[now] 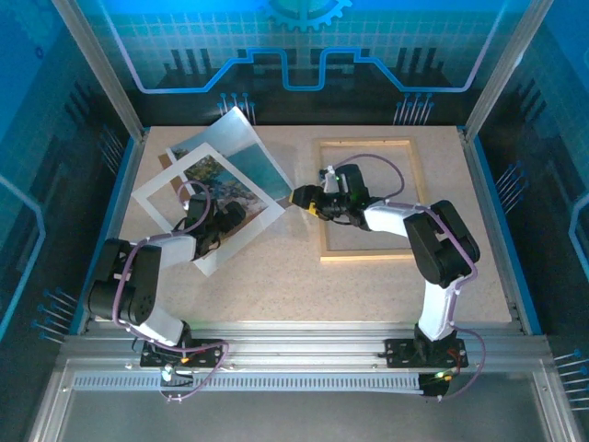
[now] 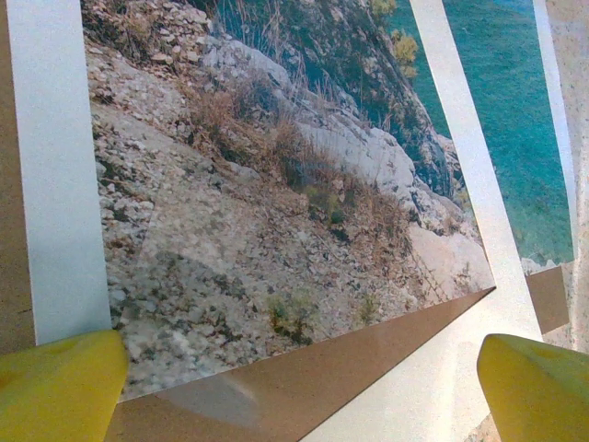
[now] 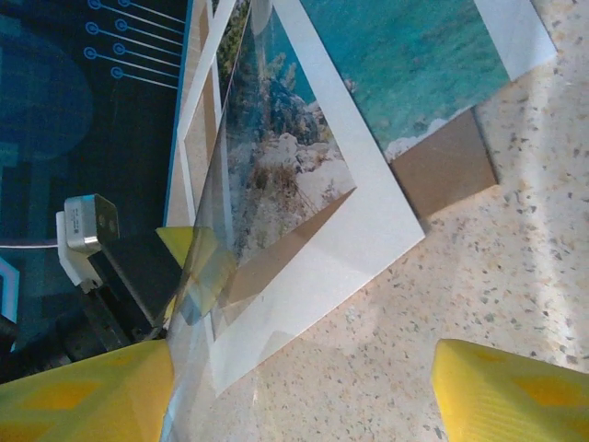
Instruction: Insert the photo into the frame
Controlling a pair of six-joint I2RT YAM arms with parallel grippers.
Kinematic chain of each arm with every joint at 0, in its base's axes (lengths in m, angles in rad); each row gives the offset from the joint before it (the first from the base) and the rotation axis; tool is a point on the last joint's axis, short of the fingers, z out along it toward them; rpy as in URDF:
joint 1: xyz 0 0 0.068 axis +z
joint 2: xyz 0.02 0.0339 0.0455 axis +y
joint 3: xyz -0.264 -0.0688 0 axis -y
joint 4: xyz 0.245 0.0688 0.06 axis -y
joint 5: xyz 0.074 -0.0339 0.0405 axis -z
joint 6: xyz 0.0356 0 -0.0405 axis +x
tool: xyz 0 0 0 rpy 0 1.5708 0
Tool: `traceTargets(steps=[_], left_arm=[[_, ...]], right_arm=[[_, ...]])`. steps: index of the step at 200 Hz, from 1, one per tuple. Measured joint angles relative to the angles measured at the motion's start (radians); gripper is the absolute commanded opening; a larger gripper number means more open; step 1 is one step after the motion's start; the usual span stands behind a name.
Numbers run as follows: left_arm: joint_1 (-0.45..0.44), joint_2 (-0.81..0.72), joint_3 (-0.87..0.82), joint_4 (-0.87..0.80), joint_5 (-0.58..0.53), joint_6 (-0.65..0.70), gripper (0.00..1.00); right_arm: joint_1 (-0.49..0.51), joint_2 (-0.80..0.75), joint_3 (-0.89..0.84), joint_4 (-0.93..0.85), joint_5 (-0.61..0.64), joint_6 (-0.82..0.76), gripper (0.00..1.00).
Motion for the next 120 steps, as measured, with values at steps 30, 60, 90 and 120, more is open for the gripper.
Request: traceTargets(steps=[30,60,90,120], left_arm=[[-0.001,0.003,0.003,-0.004,0.000,0.005,0.99],[-0.005,0.014,0.029,-0.038,0.005,0.019,0.99],[-0.051,0.043,0.081,-0.084,0.027,0.039,0.99],[-0.117,0.070,0.120,-0.114,0.060,0.058,0.99]], right_arm=[[0.000,0.000,-0.013,0.024,-0.003,0.013,0.75],[-0.002,-0.010,-0.017,0.047,-0.004,0.014,0.75],[-0.024,-0.056,-0.062,0.044,0.004,0.006,0.75],[-0.066,-0.100,-0.111,0.018,0.032,-0.019,0.75]])
